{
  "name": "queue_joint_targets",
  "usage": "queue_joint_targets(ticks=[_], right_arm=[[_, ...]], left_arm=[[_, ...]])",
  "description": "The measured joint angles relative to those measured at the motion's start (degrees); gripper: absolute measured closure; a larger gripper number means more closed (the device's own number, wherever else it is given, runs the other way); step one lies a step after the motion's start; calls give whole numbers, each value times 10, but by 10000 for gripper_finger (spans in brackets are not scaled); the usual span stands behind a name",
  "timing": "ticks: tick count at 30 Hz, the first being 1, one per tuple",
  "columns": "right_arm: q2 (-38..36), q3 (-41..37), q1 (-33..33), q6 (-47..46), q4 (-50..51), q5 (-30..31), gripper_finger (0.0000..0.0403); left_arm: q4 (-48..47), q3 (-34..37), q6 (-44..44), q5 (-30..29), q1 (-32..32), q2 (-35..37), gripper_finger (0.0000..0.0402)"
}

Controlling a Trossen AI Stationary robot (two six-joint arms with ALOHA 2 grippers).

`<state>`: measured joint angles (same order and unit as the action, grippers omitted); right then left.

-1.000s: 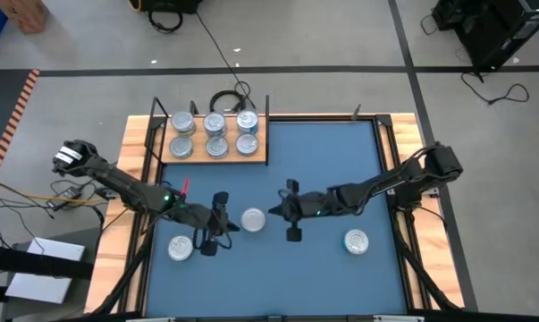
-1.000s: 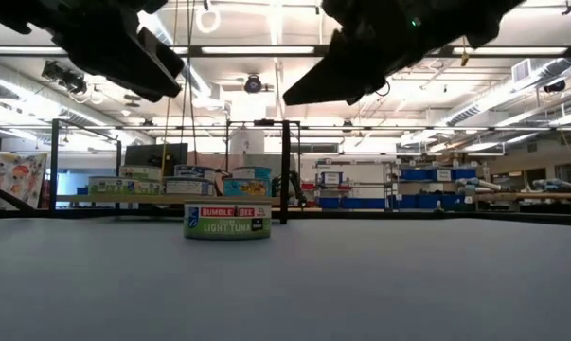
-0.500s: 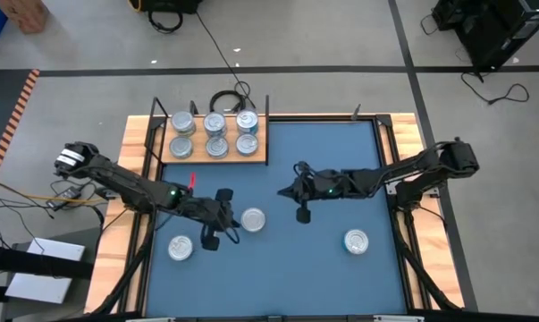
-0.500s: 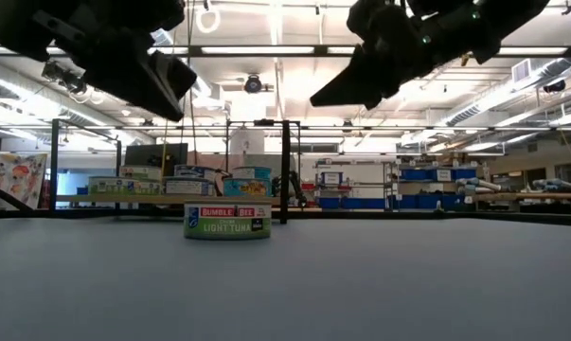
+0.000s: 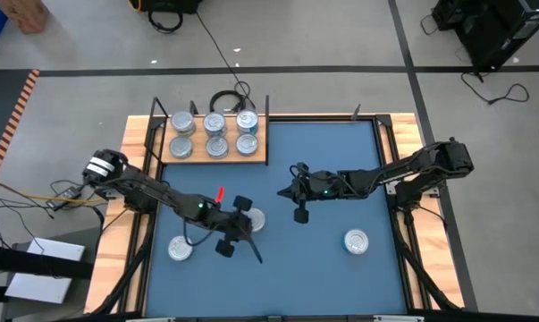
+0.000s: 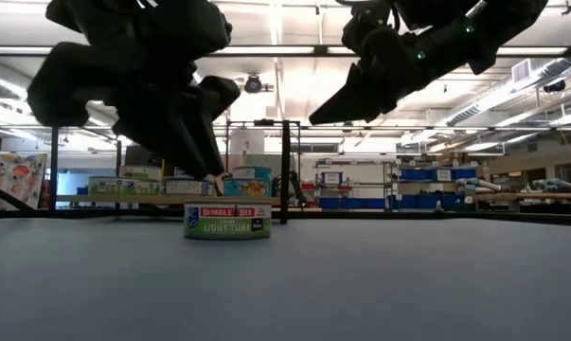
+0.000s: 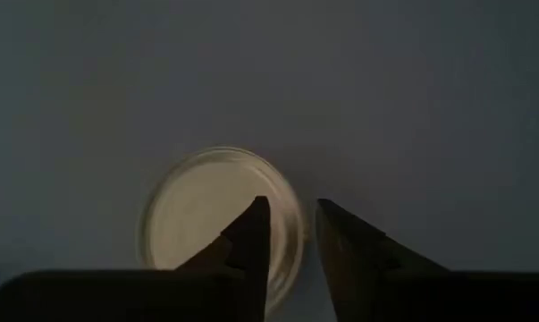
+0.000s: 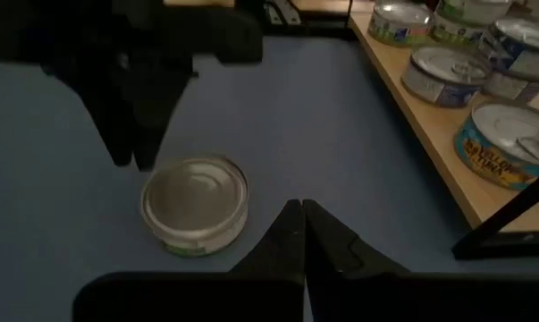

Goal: Stack canned seafood by type on shelf
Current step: Stack the green tuna can on top of the green tuna can on the shelf

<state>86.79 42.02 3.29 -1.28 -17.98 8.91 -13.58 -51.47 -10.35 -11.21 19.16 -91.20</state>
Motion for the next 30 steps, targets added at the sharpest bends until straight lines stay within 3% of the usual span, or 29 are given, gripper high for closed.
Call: queue_joint_targets(ticks=[5,12,19,30], right_arm=[[-1,1,0,0,1,0,399],[-1,1,0,0,-2,0,399],[-1,1,0,0,-3,0,399],[-1,1,0,0,-3,20,398]], left_arm=[[-26,-14,20,-3,0,-27,287],[-25,-17,66,-52,1,-59,286],[-22,-18,113,-65,0,-63,289],[-25,-17,120,-78,1,-64,394]])
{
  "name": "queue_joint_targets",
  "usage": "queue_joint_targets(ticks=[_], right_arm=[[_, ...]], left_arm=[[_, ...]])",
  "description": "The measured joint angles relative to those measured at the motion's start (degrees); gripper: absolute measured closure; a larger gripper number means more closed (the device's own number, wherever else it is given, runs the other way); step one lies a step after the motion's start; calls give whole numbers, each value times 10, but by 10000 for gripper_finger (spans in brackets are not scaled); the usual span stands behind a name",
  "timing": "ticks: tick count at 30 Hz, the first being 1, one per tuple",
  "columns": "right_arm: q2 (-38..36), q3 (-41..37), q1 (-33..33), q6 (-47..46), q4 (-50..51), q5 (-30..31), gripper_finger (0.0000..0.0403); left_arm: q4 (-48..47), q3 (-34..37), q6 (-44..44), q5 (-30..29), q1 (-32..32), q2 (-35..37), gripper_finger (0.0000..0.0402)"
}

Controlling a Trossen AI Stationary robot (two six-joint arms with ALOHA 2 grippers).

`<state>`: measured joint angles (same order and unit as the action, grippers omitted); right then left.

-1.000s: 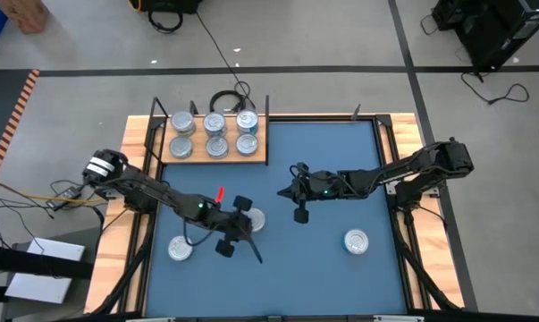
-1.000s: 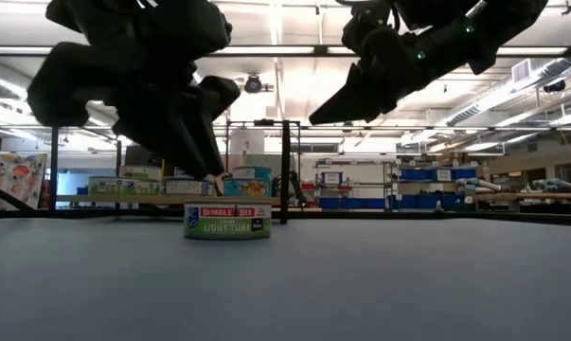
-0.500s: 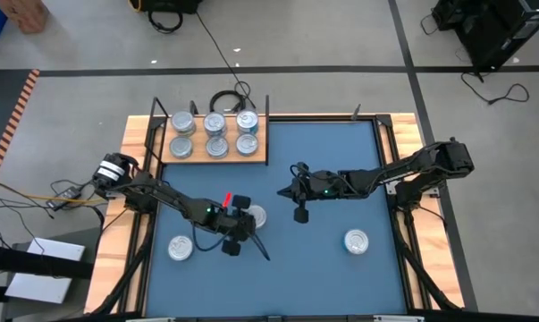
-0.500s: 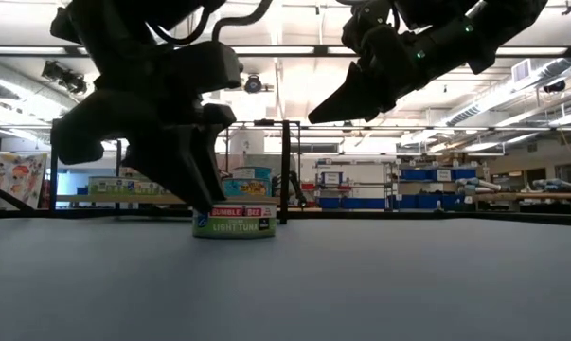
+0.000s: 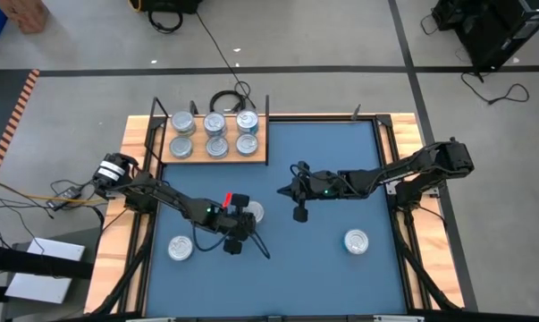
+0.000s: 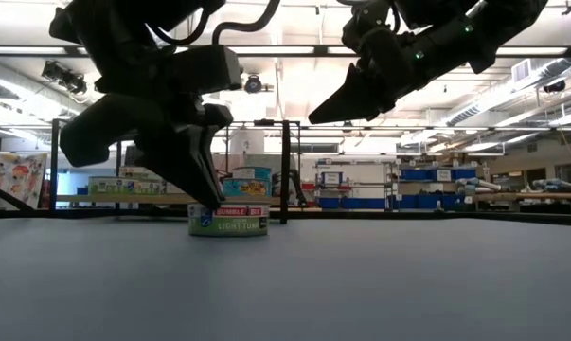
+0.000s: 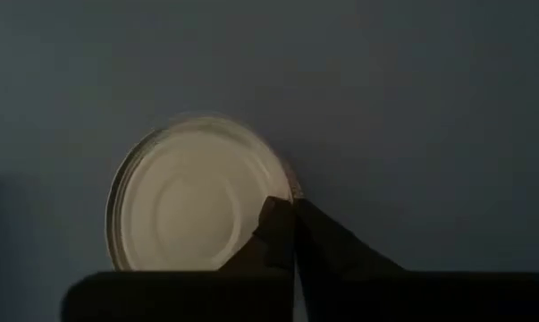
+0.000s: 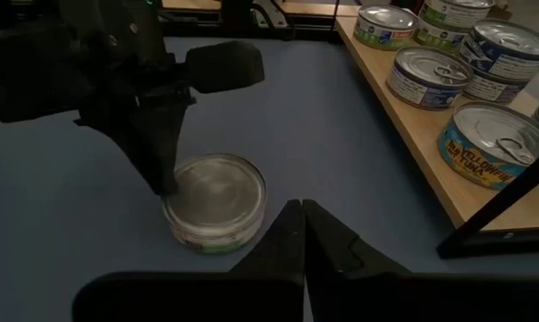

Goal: Stack canned seafood by type on shelf
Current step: Stack the green tuna can on top of the green tuna can on the shelf

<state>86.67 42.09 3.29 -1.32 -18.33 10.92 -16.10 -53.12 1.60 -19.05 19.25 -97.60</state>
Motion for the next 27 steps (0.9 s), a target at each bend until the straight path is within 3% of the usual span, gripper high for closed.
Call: queue_joint_targets(ticks=[5,21,27], right_arm=[[0,0,0,0,0,0,398],[0,0,3,0,4,0,398],[0,0,11,0,5,-1,393]], left_arm=[[-15,-13,0,10,0,-1,398],[-113,-144,21,85,0,-3,401],[-138,-173,32,85,-1,3,401]])
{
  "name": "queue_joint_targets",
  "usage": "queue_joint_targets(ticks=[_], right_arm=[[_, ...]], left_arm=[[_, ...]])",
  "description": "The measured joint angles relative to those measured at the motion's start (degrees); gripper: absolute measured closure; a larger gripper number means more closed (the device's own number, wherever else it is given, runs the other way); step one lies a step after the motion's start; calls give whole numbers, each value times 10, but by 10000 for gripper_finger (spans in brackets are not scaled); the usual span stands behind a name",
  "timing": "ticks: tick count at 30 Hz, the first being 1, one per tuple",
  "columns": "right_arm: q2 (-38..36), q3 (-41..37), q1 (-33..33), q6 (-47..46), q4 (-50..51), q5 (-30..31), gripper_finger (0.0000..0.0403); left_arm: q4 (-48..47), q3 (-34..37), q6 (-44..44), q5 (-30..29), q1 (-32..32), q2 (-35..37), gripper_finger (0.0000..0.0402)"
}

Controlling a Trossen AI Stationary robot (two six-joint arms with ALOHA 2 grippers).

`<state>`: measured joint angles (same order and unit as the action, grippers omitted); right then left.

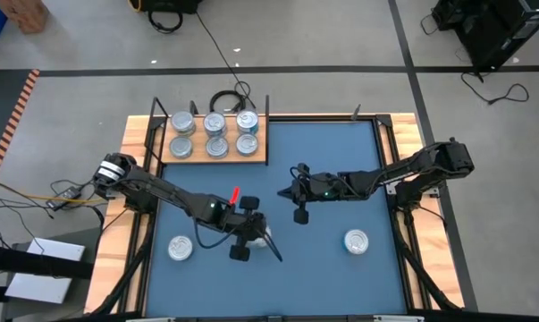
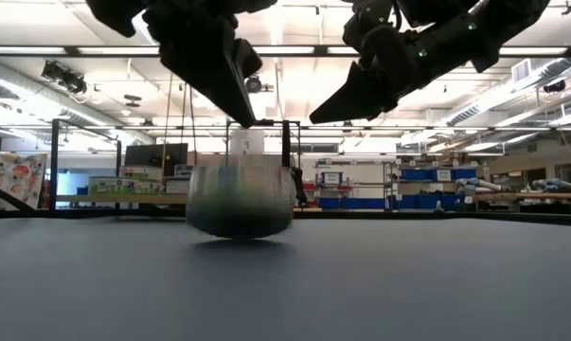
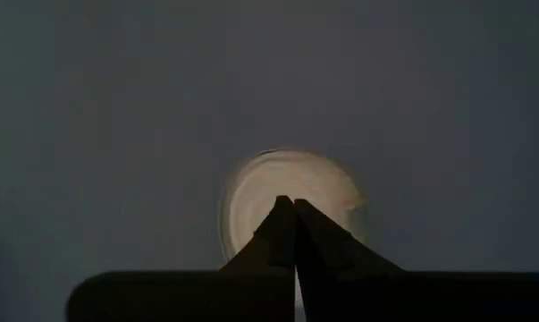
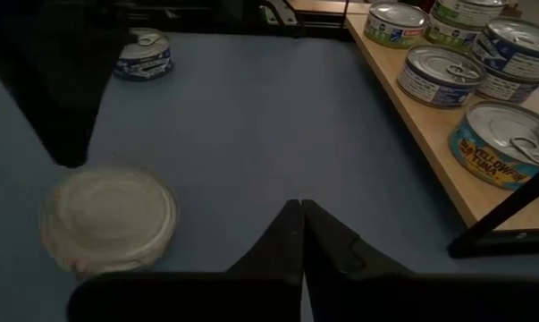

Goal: Stack canned seafood by type on shelf
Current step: Stack the green tuna can on top of the green tuna can on the shelf

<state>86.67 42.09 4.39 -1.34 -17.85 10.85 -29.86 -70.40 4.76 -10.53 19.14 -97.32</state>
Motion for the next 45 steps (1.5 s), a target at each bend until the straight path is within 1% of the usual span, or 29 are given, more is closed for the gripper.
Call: queue_joint_targets(ticks=[6,9,11,16,19,23,27,31,35,37,41,45], right_arm=[[0,0,7,-2,0,0,368],[0,0,8,-2,0,0,354],[0,0,8,-2,-1,0,345],[0,0,8,-1,-1,0,329],[0,0,8,-1,-1,0,326],[0,0,8,0,-3,0,327],[0,0,8,0,-3,0,329],[0,0,8,0,-4,0,328],[0,0,8,0,-3,0,328],[0,0,8,0,-3,-1,329],[0,0,8,4,-3,0,328],[0,0,8,5,-3,0,329]], left_arm=[[-21,-1,-2,0,-12,1,401],[-20,-1,-27,33,-13,1,400],[-18,-1,-47,48,-1,1,394],[-17,9,-123,52,29,1,352],[-15,14,-139,51,41,-7,323],[-13,21,-181,31,54,-27,294],[-20,22,-236,-18,65,-53,285],[-20,22,-270,-48,71,-74,285],[-17,22,-271,-50,72,-84,286],[-15,22,-268,-65,72,-86,294],[-12,22,-268,-90,72,-87,329],[-3,22,-255,-79,72,-87,382]])
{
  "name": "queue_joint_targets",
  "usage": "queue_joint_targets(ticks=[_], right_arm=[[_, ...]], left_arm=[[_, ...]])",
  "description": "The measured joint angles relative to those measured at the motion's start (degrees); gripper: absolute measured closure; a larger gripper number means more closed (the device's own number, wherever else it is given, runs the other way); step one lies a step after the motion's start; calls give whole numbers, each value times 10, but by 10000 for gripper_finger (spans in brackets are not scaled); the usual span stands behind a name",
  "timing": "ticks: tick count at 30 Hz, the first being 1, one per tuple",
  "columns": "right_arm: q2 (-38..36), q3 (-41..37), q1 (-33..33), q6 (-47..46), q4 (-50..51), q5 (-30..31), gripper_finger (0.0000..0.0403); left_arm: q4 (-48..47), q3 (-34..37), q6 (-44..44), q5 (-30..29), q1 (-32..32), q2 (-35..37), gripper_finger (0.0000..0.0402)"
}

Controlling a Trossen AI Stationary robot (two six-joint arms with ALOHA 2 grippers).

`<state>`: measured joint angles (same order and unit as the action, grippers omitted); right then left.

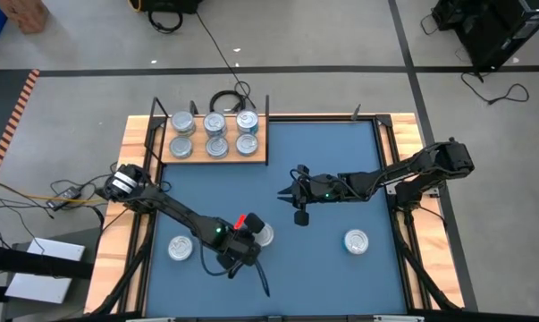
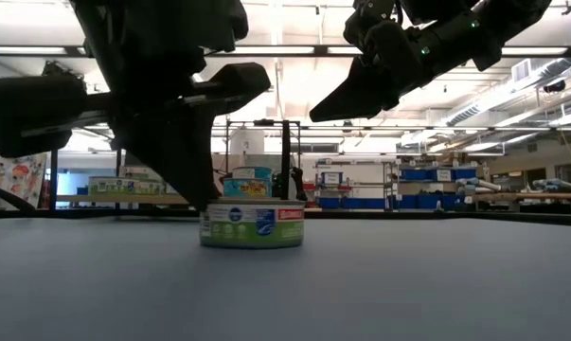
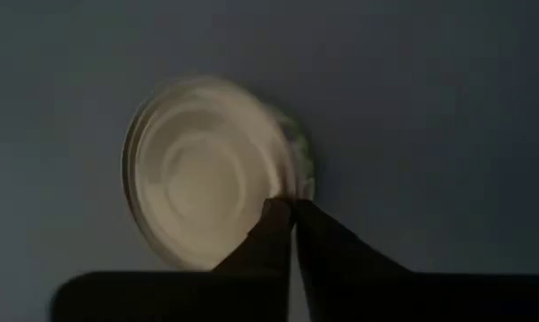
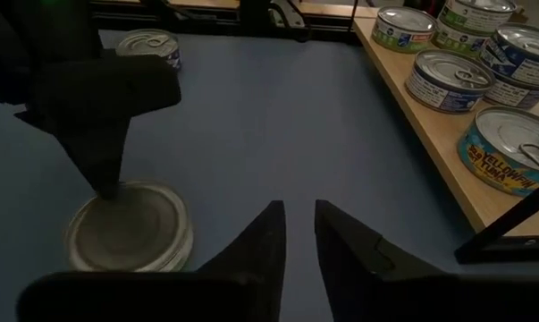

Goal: Stack canned seafood by type on shelf
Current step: Stack the green tuna can on top of the green tuna can on the shelf

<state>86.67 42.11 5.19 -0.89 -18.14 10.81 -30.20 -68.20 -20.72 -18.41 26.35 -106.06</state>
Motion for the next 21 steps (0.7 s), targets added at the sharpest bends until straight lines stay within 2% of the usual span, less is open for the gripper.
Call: queue_joint_targets(ticks=[6,16,21], right_arm=[[0,0,0,0,0,0,332],[0,0,0,0,0,0,335],[0,0,1,-9,3,0,334]], left_arm=[[-6,-12,36,14,-1,-1,398],[-74,-100,120,61,-16,-1,400],[-88,-116,149,74,-29,1,401]])
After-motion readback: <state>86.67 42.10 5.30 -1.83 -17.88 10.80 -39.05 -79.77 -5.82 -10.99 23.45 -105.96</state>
